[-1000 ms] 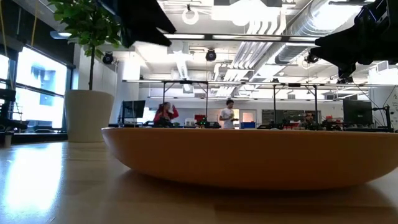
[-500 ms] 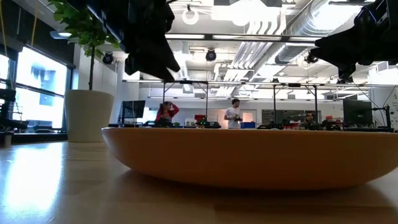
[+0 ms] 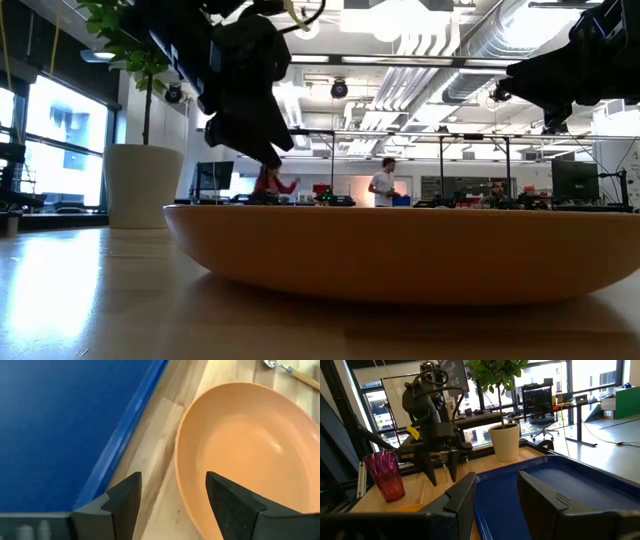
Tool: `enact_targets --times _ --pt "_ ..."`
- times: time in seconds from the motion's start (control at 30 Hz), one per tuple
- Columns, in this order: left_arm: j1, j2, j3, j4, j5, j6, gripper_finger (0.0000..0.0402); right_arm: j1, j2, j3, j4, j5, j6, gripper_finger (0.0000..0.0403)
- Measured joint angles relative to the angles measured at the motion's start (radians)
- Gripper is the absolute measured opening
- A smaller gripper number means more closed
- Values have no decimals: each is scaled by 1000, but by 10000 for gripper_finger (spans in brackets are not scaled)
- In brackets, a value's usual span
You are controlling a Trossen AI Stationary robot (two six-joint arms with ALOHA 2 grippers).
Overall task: Pick and place plate/cup/fork/spoon on tray
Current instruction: Put the orange plate on the blue tray
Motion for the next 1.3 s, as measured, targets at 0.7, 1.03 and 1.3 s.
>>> enact_targets --times 0.7,1.03,1.3 --pt "-1 159 0 73 83 -103 225 0 0 0 -1 0 0 137" --pt "-1 228 0 100 85 -165 225 0 0 0 -8 0 0 137" --pt "0 238 0 104 79 -192 202 0 0 0 -16 0 0 137"
